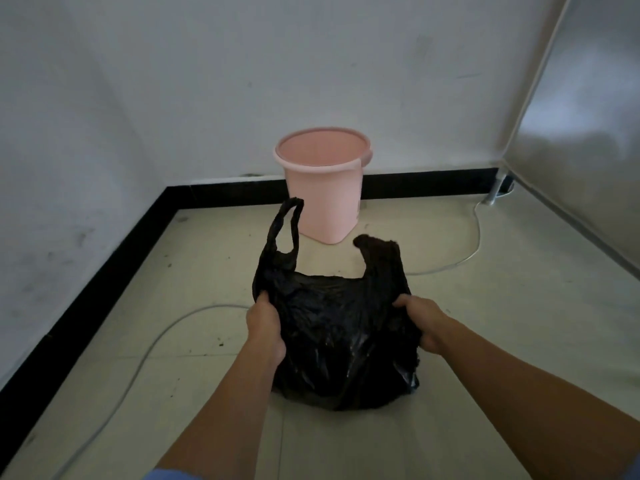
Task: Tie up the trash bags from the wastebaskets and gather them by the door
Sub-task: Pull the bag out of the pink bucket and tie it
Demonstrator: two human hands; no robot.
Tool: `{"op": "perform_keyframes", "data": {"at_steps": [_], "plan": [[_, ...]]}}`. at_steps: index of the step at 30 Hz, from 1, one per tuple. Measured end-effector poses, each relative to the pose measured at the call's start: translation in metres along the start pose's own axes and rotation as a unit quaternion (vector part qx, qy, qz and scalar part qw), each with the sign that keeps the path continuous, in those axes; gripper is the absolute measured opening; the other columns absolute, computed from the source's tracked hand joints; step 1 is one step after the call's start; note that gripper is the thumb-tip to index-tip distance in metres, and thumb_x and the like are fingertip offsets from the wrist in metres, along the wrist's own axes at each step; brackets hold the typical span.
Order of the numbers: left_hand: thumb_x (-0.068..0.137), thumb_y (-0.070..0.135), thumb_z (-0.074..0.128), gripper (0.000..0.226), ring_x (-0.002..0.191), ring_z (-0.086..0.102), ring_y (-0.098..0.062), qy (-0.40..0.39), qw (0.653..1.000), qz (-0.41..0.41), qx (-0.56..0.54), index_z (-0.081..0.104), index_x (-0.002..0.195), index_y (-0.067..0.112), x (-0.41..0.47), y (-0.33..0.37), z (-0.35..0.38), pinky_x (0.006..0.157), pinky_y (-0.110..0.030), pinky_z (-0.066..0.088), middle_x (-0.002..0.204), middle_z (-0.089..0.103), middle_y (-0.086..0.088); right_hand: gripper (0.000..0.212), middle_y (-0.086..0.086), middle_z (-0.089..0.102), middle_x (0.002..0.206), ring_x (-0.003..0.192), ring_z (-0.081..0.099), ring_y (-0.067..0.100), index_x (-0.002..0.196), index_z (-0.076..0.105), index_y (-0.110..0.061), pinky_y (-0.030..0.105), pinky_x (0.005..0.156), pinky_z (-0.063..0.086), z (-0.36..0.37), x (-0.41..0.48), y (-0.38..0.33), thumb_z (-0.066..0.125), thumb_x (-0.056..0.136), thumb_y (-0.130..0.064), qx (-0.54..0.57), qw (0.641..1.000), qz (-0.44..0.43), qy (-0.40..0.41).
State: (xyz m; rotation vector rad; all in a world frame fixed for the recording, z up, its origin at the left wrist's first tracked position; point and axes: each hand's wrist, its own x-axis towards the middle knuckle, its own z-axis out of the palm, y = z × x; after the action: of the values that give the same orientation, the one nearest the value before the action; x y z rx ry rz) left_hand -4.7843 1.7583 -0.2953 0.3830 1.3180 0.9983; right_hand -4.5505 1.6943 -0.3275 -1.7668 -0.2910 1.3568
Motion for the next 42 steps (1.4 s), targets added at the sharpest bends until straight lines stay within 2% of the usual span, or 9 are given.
{"op": "perform_keyframes", "data": {"at_steps": [5, 9, 12, 15, 19, 25, 32, 36, 42], "plan": [[0.075, 0.045, 0.071, 0.051, 0.114, 0.063, -0.028, -0.215, 0.976, -0.029, 0.026, 0.071, 0.117, 0.016, 0.004, 0.005, -0.019, 0.089, -0.04, 0.05, 0.121, 0.069, -0.01, 0.062, -0.003, 0.069, 0.107, 0.101, 0.062, 0.018, 0.109, 0.065, -0.024, 0.035, 0.076, 0.046, 0.006, -0.014, -0.024, 0.077, 0.061, -0.062, -0.096, 0.989, -0.042, -0.108], [0.061, 0.046, 0.083, 0.069, 0.115, 0.063, -0.029, -0.253, 0.965, -0.042, 0.053, 0.068, 0.12, 0.012, 0.003, 0.006, -0.028, 0.1, -0.042, 0.046, 0.12, 0.069, -0.012, 0.076, 0.001, 0.072, 0.097, 0.081, 0.071, 0.017, 0.105, 0.066, -0.015, 0.026, 0.062, 0.051, 0.031, -0.019, -0.021, 0.089, 0.046, -0.058, -0.18, 0.977, -0.059, -0.103], [0.058, 0.039, 0.087, 0.065, 0.103, 0.069, -0.03, -0.197, 0.973, -0.016, 0.116, 0.07, 0.111, 0.005, 0.003, 0.008, -0.035, 0.09, -0.04, 0.052, 0.107, 0.074, -0.014, 0.058, 0.012, 0.07, 0.097, 0.082, 0.07, 0.029, 0.109, 0.064, -0.002, 0.031, 0.066, 0.054, 0.042, -0.012, -0.015, 0.085, 0.069, -0.038, -0.182, 0.979, -0.057, -0.073], [0.074, 0.018, 0.081, 0.036, 0.085, 0.071, -0.03, -0.023, 0.983, 0.074, 0.169, 0.07, 0.103, -0.001, 0.009, 0.007, -0.035, 0.079, -0.038, 0.057, 0.089, 0.074, -0.015, 0.041, 0.016, 0.07, 0.097, 0.082, 0.069, 0.032, 0.112, 0.065, 0.004, 0.037, 0.074, 0.056, 0.04, -0.007, -0.015, 0.072, 0.086, -0.026, -0.125, 0.989, -0.079, -0.025], [0.095, 0.012, 0.057, 0.024, 0.092, 0.064, -0.031, 0.072, 0.984, 0.132, 0.096, 0.066, 0.11, -0.003, 0.011, 0.013, -0.033, 0.093, -0.045, 0.053, 0.096, 0.067, -0.013, 0.025, 0.018, 0.07, 0.1, 0.088, 0.068, 0.033, 0.108, 0.067, 0.005, 0.043, 0.086, 0.055, 0.033, -0.006, -0.02, 0.066, 0.089, -0.011, -0.075, 0.987, -0.141, 0.02], [0.1, 0.012, 0.045, 0.031, 0.098, 0.059, -0.031, 0.04, 0.996, 0.075, 0.008, 0.055, 0.127, 0.002, 0.013, 0.018, -0.017, 0.093, -0.04, 0.048, 0.1, 0.061, -0.011, 0.028, 0.022, 0.064, 0.09, 0.078, 0.062, 0.035, 0.088, 0.065, 0.002, 0.039, 0.072, 0.051, 0.037, -0.017, -0.038, 0.044, 0.074, 0.014, -0.062, 0.988, -0.145, 0.005], [0.081, 0.032, 0.07, 0.032, 0.093, 0.072, -0.026, -0.192, 0.981, -0.008, -0.032, 0.073, 0.106, 0.012, 0.004, 0.024, -0.018, 0.076, -0.037, 0.057, 0.103, 0.075, -0.01, 0.05, 0.015, 0.072, 0.108, 0.099, 0.07, 0.03, 0.111, 0.069, -0.003, 0.037, 0.084, 0.055, 0.046, -0.025, -0.042, 0.076, 0.076, -0.038, -0.033, 0.977, -0.053, -0.205], [0.072, 0.006, 0.079, 0.015, 0.078, 0.07, -0.032, -0.08, 0.994, 0.021, 0.075, 0.071, 0.085, 0.004, 0.01, 0.01, -0.011, 0.074, -0.042, 0.058, 0.084, 0.072, -0.017, 0.051, 0.019, 0.073, 0.098, 0.085, 0.072, 0.034, 0.111, 0.064, 0.003, 0.038, 0.076, 0.059, 0.058, -0.018, -0.034, 0.084, 0.072, -0.025, -0.129, 0.982, -0.088, -0.103], [0.092, 0.019, 0.059, 0.02, 0.091, 0.069, -0.034, -0.053, 0.998, -0.013, 0.01, 0.072, 0.085, 0.007, 0.017, 0.004, -0.006, 0.07, -0.039, 0.056, 0.098, 0.072, -0.018, 0.033, 0.019, 0.071, 0.103, 0.09, 0.07, 0.033, 0.116, 0.062, 0.0, 0.04, 0.076, 0.058, 0.065, -0.016, -0.033, 0.065, 0.089, -0.018, 0.062, 0.993, -0.057, -0.083]]}}
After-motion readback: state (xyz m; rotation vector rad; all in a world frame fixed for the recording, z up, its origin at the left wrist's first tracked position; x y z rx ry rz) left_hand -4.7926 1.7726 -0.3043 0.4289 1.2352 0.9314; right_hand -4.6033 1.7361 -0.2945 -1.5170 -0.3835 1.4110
